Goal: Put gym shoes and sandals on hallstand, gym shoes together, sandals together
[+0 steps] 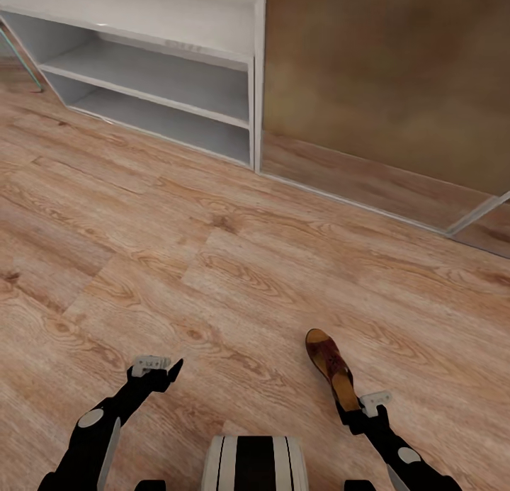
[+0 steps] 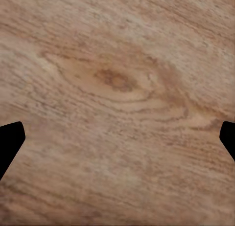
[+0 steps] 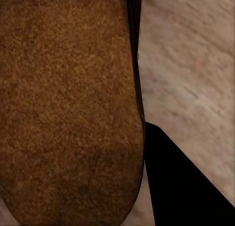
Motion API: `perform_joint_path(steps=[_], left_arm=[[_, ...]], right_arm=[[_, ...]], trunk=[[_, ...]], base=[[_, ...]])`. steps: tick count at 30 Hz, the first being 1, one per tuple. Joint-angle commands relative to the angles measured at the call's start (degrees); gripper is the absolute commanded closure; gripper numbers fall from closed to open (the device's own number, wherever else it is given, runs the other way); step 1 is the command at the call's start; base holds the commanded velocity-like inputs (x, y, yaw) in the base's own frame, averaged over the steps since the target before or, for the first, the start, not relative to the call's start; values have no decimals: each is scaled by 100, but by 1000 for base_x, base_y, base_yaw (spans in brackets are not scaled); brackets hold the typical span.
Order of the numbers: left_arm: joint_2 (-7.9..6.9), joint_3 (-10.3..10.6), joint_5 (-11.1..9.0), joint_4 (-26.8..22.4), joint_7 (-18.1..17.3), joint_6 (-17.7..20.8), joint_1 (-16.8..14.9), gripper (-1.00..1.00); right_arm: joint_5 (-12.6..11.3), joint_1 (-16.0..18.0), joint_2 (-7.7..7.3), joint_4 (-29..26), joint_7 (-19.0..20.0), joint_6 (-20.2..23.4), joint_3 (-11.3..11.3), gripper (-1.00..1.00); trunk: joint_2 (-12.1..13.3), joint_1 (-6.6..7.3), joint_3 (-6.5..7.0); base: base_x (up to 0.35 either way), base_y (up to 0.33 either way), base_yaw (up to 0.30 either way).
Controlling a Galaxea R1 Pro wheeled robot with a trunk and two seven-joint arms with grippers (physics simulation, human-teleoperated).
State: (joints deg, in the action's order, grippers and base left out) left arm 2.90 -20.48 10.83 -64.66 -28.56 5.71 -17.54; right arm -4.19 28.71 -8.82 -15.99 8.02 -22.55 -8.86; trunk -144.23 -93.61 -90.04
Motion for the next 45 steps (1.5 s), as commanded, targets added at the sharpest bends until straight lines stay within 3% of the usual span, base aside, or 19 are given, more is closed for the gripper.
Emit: perform_joint_path(steps=[1,13,24,32,36,41,44,45], left_arm=[[9,-22,24,-11,-49,35,-4,-100],[18,10,24,16,-51,35,5,-100],[18,18,16,56,-57,35,5,-100],[18,18,16,77,-76,35,5,-100],[18,15,16,82,-82,33,5,-100],[18,18,16,85,-86,28,12,-100],[18,15,16,85,-87,27,14,-100],[18,16,19,88,-88,27,14,-100]], right_arm=[[-64,3,-5,6,26,-12,-29,100],[-71,3,-1,177,17,-12,-28,100],[-81,3,-6,298,1,-13,-17,100],[-100,3,-6,619,-2,-54,-6,100],[-115,-22,-15,679,2,-290,-1,100],[-136,-213,-25,709,-2,-1088,13,100],[-366,-301,-30,711,0,-1331,22,100],[-545,-315,-31,711,2,-1363,26,100]], trunk=[[-1,1,-3],[-1,1,-3],[-1,1,-3],[-1,1,-3],[-1,1,-3],[-1,1,-3],[-1,1,-3],[-1,1,-3]], base=[[0,0,37],[178,96,-27],[281,154,-241],[69,30,-266],[10,4,-267],[3,1,-268],[0,0,-268],[0,0,-268]])
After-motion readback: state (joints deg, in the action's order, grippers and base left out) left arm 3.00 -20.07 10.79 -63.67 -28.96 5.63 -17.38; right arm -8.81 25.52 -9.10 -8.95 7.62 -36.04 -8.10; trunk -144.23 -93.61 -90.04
